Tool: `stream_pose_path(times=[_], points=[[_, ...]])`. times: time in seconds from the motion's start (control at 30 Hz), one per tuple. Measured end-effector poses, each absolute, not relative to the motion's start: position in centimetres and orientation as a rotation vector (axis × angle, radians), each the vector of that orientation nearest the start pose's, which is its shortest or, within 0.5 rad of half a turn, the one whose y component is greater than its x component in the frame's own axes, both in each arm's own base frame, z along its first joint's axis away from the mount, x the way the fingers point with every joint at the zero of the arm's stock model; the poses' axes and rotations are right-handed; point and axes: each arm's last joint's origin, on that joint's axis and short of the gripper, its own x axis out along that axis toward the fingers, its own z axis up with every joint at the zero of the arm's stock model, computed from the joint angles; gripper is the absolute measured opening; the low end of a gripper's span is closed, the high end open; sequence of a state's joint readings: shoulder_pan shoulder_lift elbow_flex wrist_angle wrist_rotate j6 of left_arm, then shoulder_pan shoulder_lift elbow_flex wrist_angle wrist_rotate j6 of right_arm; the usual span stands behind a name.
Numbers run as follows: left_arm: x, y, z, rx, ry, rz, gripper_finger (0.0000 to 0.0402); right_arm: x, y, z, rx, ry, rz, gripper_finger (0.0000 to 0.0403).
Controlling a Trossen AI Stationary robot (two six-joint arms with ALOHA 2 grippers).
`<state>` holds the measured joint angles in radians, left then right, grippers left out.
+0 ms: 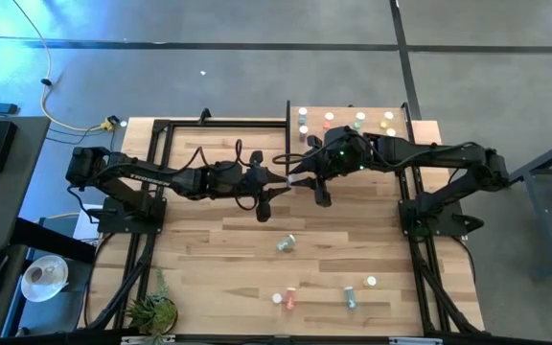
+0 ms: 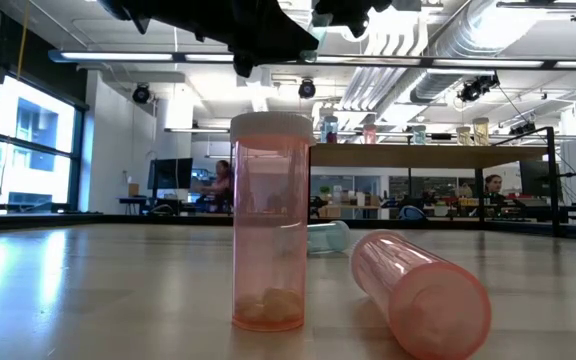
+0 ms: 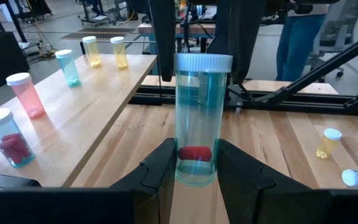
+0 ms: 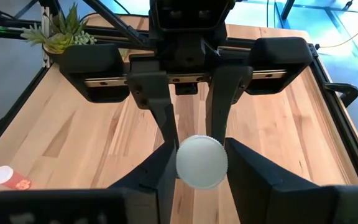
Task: Pick and place medicine bottles onto shelf by color
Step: Put the left green pill bottle on the shelf aligned with the green pill bottle
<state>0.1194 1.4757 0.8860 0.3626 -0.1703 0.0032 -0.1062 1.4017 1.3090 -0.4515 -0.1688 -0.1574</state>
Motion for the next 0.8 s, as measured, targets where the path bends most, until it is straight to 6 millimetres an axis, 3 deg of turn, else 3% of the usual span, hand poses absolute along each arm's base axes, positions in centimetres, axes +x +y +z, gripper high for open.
stream_pose_path(times=[0.33, 0.57, 0.8], points=[[32.3, 4.4, 25.8, 0.017, 0.23, 0.289, 0.0127, 30.6, -2.8, 35.1, -0.079, 0.533, 0.104, 0.0109], [32.3, 4.4, 25.8, 0.019, 0.228, 0.308, 0.0169, 30.5, -2.8, 35.2, -0.083, 0.532, 0.092, 0.0109], [32.2, 4.5, 25.8, 0.024, 0.229, 0.347, 0.0209, 28.7, -2.9, 36.9, -0.118, 0.495, -0.003, 0.0108]])
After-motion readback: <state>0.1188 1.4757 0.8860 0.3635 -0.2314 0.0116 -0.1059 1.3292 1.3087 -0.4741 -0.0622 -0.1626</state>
